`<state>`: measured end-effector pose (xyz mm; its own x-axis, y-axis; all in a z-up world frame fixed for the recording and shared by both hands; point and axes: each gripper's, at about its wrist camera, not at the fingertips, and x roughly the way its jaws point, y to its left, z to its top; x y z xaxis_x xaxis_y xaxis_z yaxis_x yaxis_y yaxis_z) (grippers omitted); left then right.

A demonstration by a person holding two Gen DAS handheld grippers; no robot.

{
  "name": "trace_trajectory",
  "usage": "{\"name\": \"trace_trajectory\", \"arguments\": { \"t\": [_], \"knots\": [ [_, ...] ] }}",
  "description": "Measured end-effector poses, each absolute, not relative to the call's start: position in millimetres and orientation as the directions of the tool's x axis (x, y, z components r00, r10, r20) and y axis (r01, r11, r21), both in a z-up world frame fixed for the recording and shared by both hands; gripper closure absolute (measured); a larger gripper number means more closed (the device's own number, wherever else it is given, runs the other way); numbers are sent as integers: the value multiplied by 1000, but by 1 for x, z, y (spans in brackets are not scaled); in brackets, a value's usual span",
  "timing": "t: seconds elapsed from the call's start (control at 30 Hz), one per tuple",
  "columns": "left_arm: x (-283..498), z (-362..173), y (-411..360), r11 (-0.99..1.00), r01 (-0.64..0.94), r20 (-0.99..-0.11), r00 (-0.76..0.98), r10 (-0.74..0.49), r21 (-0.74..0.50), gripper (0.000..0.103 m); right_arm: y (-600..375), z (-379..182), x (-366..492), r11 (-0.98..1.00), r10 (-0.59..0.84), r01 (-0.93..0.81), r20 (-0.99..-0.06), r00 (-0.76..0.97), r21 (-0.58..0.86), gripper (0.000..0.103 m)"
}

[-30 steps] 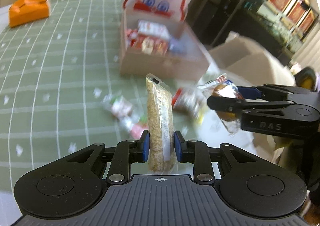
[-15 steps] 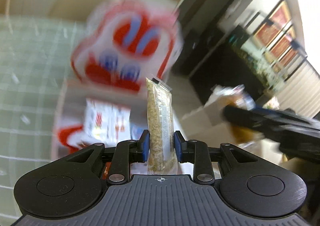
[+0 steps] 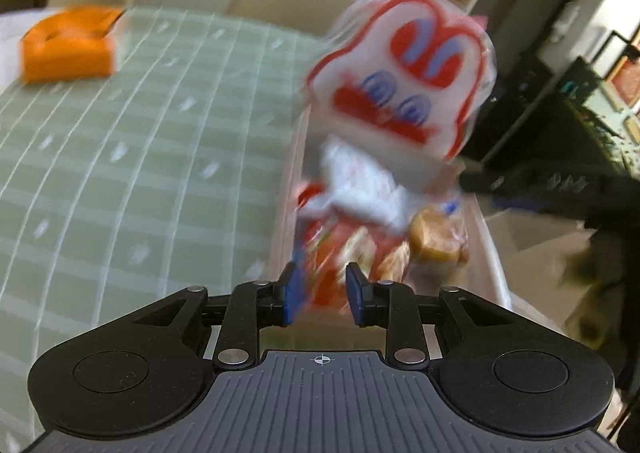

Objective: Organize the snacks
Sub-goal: 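Carry the grain bar and bread packet into the pink box and open both grippers, then grasp the lollipop with the left gripper while the right grasps the white peanut bags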

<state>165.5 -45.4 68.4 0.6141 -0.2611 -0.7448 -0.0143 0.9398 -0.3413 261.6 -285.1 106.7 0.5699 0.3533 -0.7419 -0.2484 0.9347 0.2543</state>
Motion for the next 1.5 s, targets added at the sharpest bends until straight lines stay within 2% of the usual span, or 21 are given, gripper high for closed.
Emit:
{"name": "trace_trajectory", "arguments": {
  "t": [0.03,0.1,0.2,0.3,0.47,0.6,0.67,0.8,0.93,1.03,1.3,1.43,1.5],
  "knots": [
    [158,68,-40,931,-3,-726,628,-281,-364,79,-281,109,255,941,335,-252,-740,583,228,40],
    [136,67,-28,934,-32,-742,618,-261,-355,78,-274,115,233,948,310,-255,-732,607,190,40],
    [105,65,-12,929,-44,-730,633,-260,-369,78,-269,120,184,958,271,-252,-710,650,136,36],
    [92,44,-2,924,-74,-778,567,-270,-374,78,-266,110,132,970,217,-228,-699,681,79,32],
    [93,22,-8,928,-103,-818,513,-260,-359,78,-270,68,91,980,188,-168,-777,601,107,31],
    [103,18,-27,941,-105,-812,541,-218,-322,77,-271,34,90,971,221,-202,-807,548,129,31],
    [107,15,-39,953,-106,-816,548,-183,-285,73,-268,23,96,966,236,-221,-810,537,135,31],
    [109,16,-57,972,-88,-810,573,-129,-218,64,-270,19,103,947,292,-278,-798,527,163,31],
    [104,15,-75,987,-50,-800,592,-94,-153,63,-276,15,109,927,332,-336,-788,519,169,26],
    [90,14,-80,984,-55,-792,601,-101,-168,63,-279,13,114,915,347,-371,-782,517,160,21],
    [38,12,-99,984,-55,-776,623,-99,-169,63,-281,12,115,902,362,-404,-779,512,153,17],
    [24,12,-93,979,-87,-772,629,-89,-183,63,-270,9,112,887,333,-455,-796,506,82,9],
    [20,13,-90,980,-98,-775,627,-76,-175,63,-264,7,110,879,315,-474,-805,503,48,9]
  ]
}}
